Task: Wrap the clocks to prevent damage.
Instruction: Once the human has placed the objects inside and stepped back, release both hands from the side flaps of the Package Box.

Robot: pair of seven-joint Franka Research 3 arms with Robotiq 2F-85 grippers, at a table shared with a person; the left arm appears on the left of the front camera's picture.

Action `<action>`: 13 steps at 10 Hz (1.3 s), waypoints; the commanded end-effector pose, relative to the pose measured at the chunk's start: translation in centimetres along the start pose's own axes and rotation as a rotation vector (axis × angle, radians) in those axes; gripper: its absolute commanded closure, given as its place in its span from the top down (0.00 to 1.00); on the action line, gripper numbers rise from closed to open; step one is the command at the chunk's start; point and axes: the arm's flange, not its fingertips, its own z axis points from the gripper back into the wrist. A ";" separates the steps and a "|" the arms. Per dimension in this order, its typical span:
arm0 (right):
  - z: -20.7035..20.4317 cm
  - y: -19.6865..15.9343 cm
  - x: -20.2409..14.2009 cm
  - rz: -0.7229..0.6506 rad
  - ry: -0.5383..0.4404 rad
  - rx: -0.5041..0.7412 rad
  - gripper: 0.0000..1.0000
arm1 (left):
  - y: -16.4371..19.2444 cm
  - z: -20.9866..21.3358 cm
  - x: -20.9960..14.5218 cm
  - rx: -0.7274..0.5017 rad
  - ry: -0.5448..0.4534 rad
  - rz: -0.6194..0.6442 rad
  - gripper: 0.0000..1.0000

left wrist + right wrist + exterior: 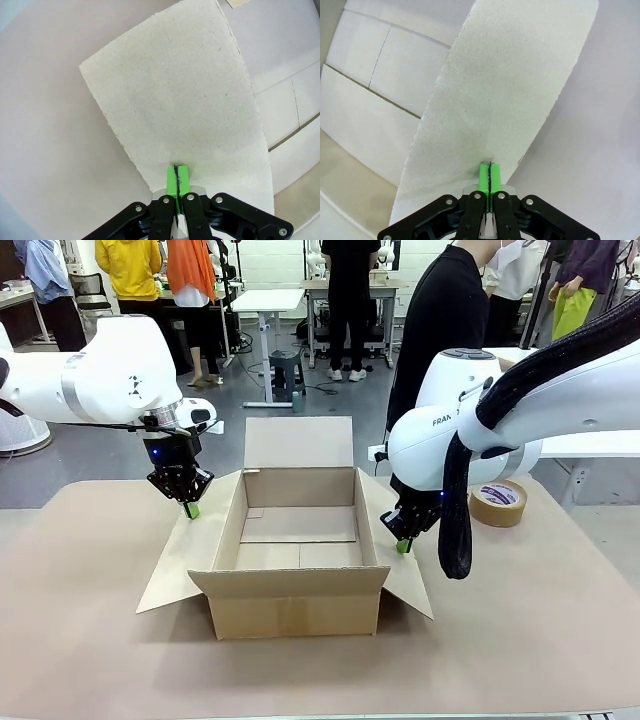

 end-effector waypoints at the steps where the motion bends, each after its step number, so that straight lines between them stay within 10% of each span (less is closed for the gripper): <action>1: -0.1 0.0 -0.1 0.001 0.003 0.000 0.01 | 0.0 -0.1 -0.1 -0.003 0.006 -0.004 0.00; 13: -0.1 0.0 -0.1 0.001 0.003 0.000 0.01 | 0.0 -0.1 -0.1 -0.003 0.006 -0.004 0.00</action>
